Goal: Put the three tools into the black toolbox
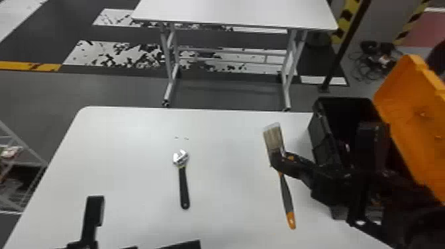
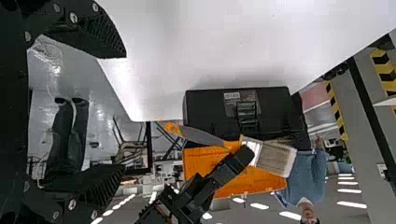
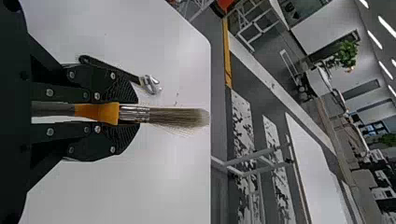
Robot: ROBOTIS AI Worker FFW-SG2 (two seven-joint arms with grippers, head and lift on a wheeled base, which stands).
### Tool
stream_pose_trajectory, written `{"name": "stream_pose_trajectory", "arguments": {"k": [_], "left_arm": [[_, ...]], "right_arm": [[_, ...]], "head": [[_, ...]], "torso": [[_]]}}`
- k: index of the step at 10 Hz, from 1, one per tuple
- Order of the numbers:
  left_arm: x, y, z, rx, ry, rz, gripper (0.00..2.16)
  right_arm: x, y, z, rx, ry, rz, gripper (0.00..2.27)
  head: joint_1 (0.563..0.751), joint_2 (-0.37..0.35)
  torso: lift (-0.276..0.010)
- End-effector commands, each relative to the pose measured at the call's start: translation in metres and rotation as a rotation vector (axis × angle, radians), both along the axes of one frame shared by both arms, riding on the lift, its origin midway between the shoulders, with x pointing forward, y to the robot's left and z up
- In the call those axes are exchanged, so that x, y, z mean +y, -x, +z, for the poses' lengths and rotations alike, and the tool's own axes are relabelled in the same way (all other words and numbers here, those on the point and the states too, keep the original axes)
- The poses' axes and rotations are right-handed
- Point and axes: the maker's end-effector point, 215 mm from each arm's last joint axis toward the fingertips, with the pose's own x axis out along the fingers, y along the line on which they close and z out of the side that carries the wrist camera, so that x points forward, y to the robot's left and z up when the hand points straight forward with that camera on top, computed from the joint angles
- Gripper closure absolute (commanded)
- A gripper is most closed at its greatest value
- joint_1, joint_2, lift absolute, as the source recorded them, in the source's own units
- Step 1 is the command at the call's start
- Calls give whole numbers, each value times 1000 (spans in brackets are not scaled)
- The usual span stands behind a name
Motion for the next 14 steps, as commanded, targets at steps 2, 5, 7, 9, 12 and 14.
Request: {"name": "stream_pose_trajectory", "arguments": {"k": [2, 5, 7, 9, 12, 14], "left_arm": [[11, 8, -7, 28, -24, 26, 16], [16, 13, -15, 48, -43, 33, 19], [16, 16, -17, 55, -45, 34, 19], [20, 18, -20, 64, -48, 41, 19], [22, 20, -21, 67, -52, 45, 19], [29, 20, -22, 70, -58, 60, 19]], "right_arm": [[-74, -24, 20, -38, 98, -86, 2243], [-131, -49, 45, -86, 203, -143, 2243], [-164, -63, 38, -74, 283, -165, 2243], [-193, -75, 28, -84, 321, -187, 2243], [-220, -91, 13, -118, 308, -203, 2246], [-231, -95, 4, -157, 305, -198, 2246]], "head": [[695, -111], [695, -240], [695, -282], [695, -335], [695, -350], [695, -350]], "torso": [[-51], [-51], [-51], [-51], [-51], [-51]]}}
